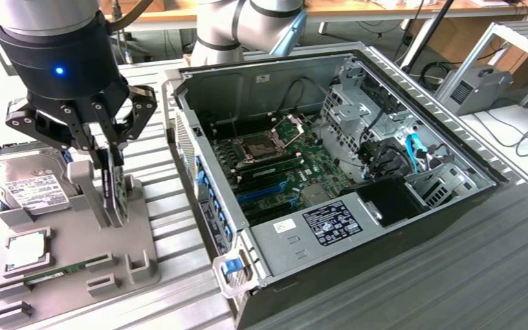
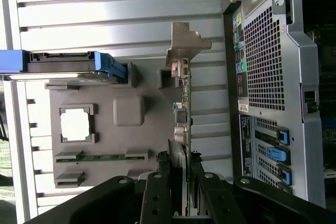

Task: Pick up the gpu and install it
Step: 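Pick up the gpu and move the gpu toward the slot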

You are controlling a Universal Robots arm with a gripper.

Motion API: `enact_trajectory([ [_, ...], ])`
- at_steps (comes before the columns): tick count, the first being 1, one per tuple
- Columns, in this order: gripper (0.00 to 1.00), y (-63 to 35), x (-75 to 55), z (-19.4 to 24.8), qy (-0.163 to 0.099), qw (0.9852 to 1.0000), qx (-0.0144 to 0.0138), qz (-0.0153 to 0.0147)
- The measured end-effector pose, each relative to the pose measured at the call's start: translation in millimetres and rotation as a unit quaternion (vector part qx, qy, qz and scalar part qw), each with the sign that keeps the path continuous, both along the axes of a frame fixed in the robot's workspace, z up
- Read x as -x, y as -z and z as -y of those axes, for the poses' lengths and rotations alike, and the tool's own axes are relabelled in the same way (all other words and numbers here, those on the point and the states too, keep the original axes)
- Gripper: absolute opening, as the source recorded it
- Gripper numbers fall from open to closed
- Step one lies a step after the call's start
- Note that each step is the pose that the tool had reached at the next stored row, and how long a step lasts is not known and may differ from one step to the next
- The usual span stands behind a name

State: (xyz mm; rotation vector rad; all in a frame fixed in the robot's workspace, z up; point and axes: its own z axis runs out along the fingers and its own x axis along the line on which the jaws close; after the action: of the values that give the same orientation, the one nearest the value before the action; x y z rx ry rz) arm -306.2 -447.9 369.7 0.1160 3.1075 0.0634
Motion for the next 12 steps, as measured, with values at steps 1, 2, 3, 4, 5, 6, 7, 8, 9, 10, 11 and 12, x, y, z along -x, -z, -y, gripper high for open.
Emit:
enact_trajectory([
  [1,0.26,-1.1,0.0,0.0,0.000,1.0000,0.0000,0.0000],
  [2,0.26,-2.0,0.0,0.0,0.000,1.0000,0.0000,0.0000],
  [3,0.26,-2.6,0.0,0.0,0.000,1.0000,0.0000,-0.0001],
  [4,0.26,-3.3,0.0,0.0,0.000,1.0000,0.0000,0.0000],
  [5,0.26,-4.1,0.0,0.0,0.000,1.0000,0.0000,0.0000],
  [6,0.26,-4.7,0.0,0.0,0.000,1.0000,0.0000,0.0000],
  [7,0.26,-5.5,0.0,0.0,0.000,1.0000,0.0000,0.0000],
  [8,0.26,-6.0,0.0,0.0,0.000,1.0000,0.0000,0.0000],
  [9,0.26,-6.7,0.0,0.0,0.000,1.0000,0.0000,0.0000],
  [10,0.26,-7.3,0.0,0.0,0.000,1.0000,0.0000,0.0000],
  [11,0.26,-7.9,0.0,0.0,0.000,1.0000,0.0000,0.0000],
  [12,0.26,-8.4,0.0,0.0,0.000,1.0000,0.0000,0.0000],
])
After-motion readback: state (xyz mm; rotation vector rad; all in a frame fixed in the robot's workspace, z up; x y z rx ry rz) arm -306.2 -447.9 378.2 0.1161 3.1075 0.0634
